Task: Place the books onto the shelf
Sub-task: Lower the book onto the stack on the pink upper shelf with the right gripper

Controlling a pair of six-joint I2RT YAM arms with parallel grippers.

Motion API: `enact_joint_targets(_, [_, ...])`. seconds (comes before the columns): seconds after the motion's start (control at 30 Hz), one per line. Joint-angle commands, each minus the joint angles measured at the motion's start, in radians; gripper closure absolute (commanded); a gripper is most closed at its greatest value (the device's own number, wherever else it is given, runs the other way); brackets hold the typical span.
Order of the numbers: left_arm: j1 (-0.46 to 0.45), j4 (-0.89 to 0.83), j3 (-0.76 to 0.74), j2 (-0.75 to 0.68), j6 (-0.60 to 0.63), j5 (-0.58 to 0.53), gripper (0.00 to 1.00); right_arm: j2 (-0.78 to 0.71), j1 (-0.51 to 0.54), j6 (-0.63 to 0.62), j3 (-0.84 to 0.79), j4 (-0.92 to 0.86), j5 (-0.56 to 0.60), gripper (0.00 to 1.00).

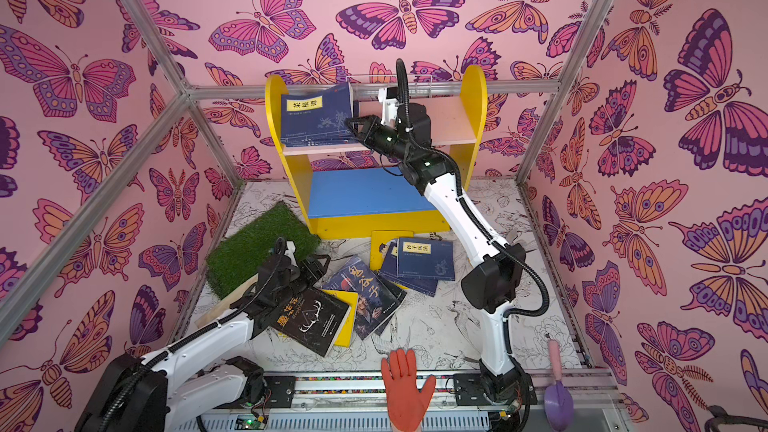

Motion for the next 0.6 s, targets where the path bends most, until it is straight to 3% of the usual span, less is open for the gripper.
enact_joint_targets(0.0, [-0.007, -0.011, -0.017, -0.014, -0.003, -0.013, 0.26, 0.009, -0.007, 0.085, 0.002, 0.137, -0.043, 0.95])
enact_joint_targets(0.57, [-0.007, -0.011, -0.008, -0.005, 0.001, -0.007, 0.27, 0.001, -0.015, 0.038, -0.026, 0.049, -0.012, 0.96])
